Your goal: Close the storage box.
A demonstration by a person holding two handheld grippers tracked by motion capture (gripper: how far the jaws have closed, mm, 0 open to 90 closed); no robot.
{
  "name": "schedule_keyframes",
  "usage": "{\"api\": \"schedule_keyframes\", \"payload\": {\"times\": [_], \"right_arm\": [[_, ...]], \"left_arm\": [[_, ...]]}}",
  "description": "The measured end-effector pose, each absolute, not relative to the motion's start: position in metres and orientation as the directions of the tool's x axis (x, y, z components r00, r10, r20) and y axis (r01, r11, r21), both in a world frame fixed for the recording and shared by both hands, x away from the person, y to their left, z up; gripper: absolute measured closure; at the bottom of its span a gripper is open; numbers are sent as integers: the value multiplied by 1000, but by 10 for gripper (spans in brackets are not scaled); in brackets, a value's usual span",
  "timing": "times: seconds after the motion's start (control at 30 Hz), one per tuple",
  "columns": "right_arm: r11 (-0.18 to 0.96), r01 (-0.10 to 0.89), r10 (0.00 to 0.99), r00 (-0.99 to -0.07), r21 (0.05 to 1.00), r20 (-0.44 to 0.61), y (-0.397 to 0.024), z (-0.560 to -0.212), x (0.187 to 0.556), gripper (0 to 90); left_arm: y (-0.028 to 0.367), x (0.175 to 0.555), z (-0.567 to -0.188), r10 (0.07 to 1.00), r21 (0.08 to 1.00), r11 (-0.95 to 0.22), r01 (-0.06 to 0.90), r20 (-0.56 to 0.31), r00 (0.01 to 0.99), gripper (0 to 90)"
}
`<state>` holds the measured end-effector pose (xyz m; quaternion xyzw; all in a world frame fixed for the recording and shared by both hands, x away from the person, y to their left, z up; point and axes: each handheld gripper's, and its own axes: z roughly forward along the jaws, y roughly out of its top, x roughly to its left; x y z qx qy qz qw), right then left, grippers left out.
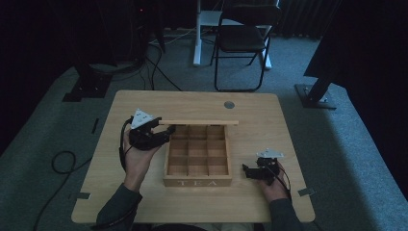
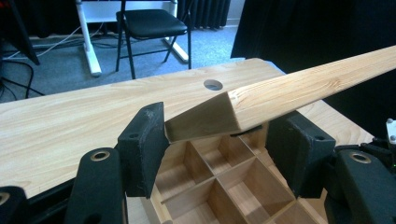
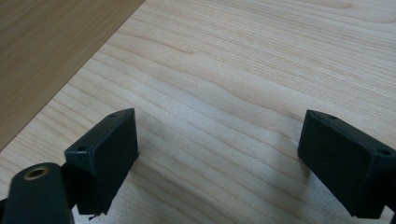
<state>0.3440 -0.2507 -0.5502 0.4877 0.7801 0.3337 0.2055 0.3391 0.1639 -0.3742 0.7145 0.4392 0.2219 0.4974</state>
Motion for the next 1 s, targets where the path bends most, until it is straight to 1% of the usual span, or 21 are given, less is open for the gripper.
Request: {"api": "schedule_keyframes", "payload": {"times": [0.2,0.23,0.33,0.43,1.0], "right_arm": [[300,623,898,-440,722,6,-251,-550,344,117],[300,624,898,-439,722,7,-251,-550,344,117],[301,623,898,-440,722,5,-251,-550,344,117],[302,623,897,-441,722,5,-251,-550,344,117],[301,622,898,-440,723,5,-251,-550,344,117]], "left_arm": [[165,331,-376,845,907,-99,409,-141,517,377],[165,329,-376,842,908,-93,408,-147,519,359],[163,326,-377,846,909,-106,404,-131,517,357],[164,324,-380,842,906,-99,412,-145,520,350],[163,312,-390,848,894,-117,433,-137,512,351]]}}
